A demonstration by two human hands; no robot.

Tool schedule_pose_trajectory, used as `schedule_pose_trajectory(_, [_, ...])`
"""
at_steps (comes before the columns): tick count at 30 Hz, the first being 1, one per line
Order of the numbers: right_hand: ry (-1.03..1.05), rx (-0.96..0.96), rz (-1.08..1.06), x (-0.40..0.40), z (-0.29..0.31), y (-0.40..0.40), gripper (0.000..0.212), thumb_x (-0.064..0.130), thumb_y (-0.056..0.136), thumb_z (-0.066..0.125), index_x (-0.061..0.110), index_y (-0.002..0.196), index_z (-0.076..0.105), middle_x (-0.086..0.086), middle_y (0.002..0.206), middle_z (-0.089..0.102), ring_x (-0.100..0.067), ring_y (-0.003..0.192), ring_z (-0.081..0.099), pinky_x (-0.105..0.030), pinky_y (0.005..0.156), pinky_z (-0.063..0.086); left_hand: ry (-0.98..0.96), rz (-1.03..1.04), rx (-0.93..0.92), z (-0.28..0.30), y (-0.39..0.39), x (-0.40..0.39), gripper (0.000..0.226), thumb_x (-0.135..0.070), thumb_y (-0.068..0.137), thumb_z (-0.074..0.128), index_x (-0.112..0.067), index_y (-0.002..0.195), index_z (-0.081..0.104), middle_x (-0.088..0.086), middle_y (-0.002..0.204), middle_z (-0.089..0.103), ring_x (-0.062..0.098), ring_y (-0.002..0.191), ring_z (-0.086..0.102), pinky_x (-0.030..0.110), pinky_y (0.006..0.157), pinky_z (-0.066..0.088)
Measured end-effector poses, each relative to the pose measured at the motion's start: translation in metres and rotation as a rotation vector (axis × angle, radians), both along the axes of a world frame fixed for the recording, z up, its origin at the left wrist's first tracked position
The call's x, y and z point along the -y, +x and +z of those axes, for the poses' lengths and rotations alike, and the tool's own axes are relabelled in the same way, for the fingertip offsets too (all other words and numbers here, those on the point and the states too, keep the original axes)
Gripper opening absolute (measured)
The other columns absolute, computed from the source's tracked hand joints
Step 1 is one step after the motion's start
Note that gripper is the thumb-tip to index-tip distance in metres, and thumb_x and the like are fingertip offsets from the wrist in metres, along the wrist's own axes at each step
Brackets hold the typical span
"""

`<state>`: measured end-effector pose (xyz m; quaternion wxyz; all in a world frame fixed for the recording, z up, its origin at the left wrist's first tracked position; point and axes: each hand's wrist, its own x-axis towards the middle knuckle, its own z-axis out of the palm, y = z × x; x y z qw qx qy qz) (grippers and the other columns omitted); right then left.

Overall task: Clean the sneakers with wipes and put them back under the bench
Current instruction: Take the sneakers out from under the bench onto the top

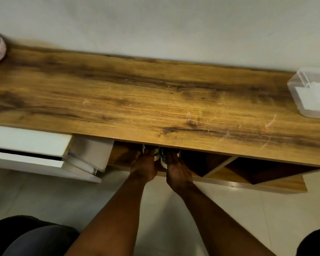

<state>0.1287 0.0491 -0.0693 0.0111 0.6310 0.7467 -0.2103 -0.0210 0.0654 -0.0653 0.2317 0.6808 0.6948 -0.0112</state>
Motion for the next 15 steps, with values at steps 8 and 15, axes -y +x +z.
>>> schedule_pose_trajectory(8, [0.010, 0.012, -0.052, 0.019, 0.001, 0.004, 0.068, -0.008, 0.088, 0.058, 0.013, 0.151, 0.043, -0.011, 0.149, 0.045, -0.033, 0.115, 0.064, -0.037, 0.093, 0.053, 0.027, 0.066, -0.002, -0.002, 0.011, 0.028, 0.078, -0.005, 0.088, 0.069, -0.027, 0.154, 0.035, 0.003, 0.157, 0.041, 0.032, 0.121, 0.063, 0.042, 0.092, 0.056])
schedule_pose_trajectory(15, [0.008, -0.022, -0.062, 0.050, -0.006, 0.010, 0.060, -0.007, 0.086, 0.057, 0.012, 0.143, 0.053, -0.009, 0.148, 0.047, -0.035, 0.114, 0.065, -0.042, 0.093, 0.057, 0.050, 0.102, 0.041, 0.003, 0.021, 0.075, 0.074, -0.005, 0.088, 0.066, -0.024, 0.155, 0.039, 0.000, 0.158, 0.039, 0.029, 0.132, 0.055, 0.041, 0.103, 0.051])
